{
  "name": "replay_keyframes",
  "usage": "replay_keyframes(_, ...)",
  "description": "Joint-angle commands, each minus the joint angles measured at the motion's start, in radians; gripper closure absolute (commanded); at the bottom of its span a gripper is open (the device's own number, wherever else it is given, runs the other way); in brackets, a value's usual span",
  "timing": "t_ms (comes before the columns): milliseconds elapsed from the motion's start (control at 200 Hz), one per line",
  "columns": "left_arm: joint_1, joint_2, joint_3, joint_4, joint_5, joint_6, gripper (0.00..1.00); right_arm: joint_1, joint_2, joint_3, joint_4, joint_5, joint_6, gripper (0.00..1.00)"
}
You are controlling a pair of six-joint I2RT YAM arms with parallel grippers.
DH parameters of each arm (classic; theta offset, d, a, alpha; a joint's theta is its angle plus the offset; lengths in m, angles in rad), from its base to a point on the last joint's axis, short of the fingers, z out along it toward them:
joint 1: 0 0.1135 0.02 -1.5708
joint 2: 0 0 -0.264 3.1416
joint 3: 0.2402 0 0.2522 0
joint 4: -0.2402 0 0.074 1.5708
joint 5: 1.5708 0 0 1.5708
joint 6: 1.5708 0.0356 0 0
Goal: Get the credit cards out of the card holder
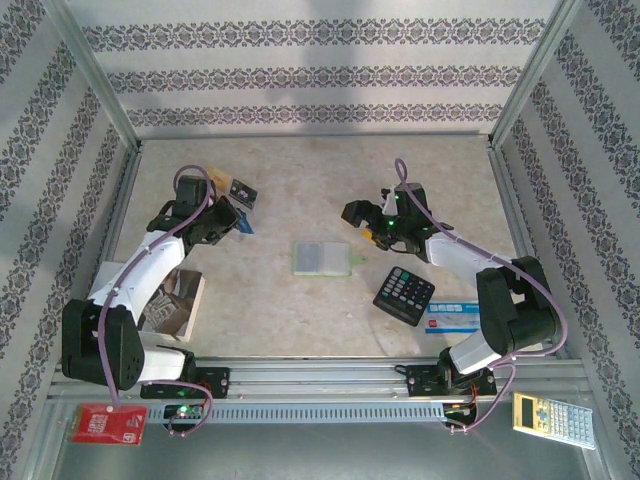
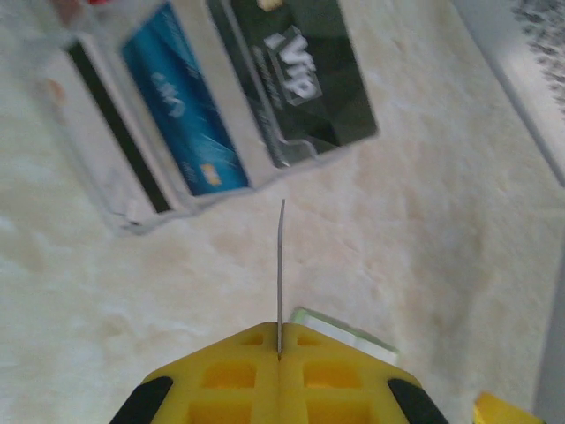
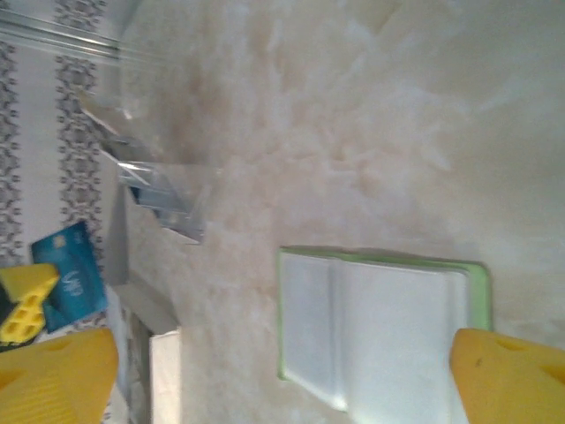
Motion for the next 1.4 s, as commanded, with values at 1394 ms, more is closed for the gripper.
replay_keyframes(1394,-0.012,0.467,0.378,-0.2,-0.29,-0.311,1.0,0.026,-0.017,0.041,-0.124,0.128,-0.133,0.02)
